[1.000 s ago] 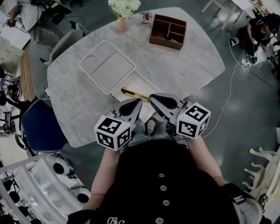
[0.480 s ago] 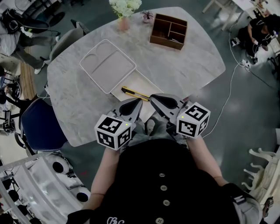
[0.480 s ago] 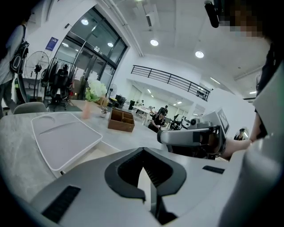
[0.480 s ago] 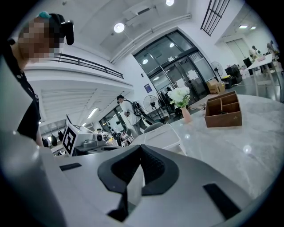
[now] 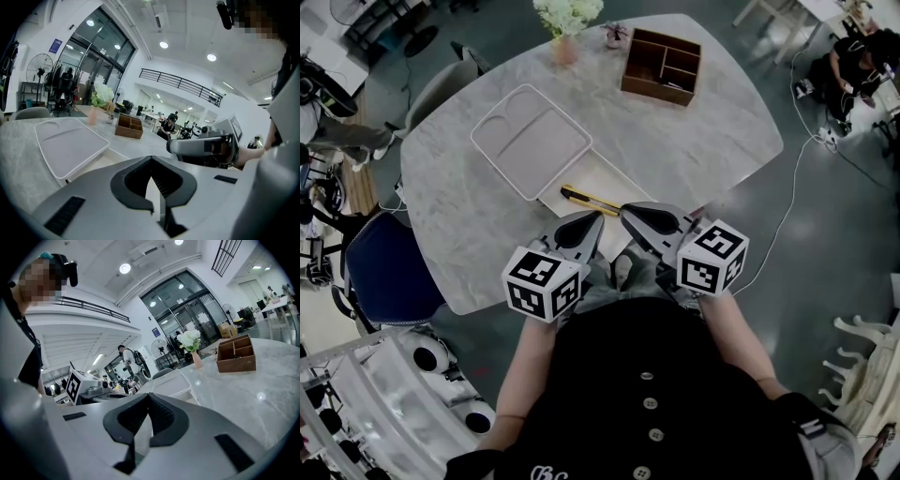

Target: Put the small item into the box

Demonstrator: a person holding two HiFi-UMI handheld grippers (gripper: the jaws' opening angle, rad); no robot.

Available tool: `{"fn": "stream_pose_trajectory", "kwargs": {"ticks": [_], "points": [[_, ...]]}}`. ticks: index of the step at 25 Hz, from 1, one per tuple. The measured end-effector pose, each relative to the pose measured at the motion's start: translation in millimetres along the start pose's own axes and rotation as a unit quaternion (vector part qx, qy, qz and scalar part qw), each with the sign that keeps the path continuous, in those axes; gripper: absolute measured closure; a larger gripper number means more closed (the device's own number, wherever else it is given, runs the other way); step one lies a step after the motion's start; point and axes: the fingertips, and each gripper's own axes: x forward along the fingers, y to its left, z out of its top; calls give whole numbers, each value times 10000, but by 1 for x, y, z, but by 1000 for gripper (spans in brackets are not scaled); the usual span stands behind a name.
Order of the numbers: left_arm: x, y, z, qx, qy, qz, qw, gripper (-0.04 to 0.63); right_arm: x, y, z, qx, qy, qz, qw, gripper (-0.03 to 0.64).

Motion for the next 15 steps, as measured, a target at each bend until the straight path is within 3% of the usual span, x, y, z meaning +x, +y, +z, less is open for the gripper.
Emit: {"fn": "stream_pose_trajectory", "kwargs": {"ticks": [15], "points": [[-2,5,-6,-52,133,-76,9999,578,6,2,-8,39,87,-41,9999,614]]}}
